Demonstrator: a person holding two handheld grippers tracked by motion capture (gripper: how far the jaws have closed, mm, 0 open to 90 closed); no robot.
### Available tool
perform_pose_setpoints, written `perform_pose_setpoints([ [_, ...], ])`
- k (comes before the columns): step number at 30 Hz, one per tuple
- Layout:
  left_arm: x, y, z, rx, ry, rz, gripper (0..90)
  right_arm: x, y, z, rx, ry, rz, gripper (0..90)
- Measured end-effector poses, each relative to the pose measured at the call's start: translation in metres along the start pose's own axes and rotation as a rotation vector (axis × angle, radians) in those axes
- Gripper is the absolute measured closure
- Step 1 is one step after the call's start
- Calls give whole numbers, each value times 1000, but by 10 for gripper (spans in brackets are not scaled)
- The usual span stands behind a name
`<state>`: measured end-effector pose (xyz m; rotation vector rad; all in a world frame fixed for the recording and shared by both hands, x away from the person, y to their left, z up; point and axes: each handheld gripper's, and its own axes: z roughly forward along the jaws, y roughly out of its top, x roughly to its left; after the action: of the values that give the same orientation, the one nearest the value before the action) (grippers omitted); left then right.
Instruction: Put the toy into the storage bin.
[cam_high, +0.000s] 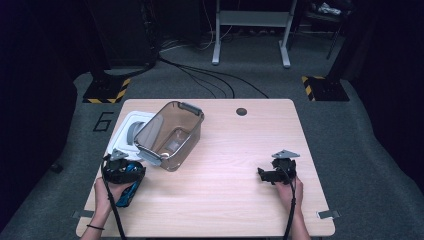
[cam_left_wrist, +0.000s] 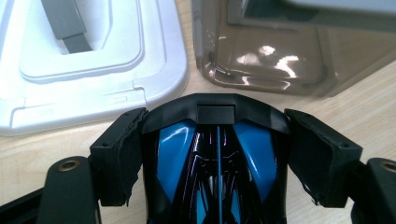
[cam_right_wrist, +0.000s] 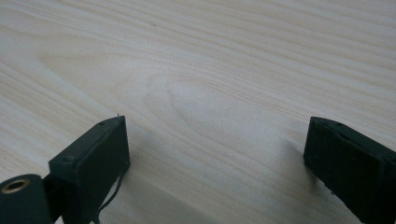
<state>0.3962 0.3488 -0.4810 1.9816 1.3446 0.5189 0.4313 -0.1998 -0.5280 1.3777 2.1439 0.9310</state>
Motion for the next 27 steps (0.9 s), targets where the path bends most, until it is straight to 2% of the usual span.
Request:
perform_pose_setpoints([
  [12,6,6,-23,-69,10,-19,249,0,0,0,0,0,0,61],
  [18,7,8,-33,-105,23,-18,249,0,0,0,0,0,0,61],
  [27,4,13,-48,-130,29,-6,249,0,0,0,0,0,0,61],
])
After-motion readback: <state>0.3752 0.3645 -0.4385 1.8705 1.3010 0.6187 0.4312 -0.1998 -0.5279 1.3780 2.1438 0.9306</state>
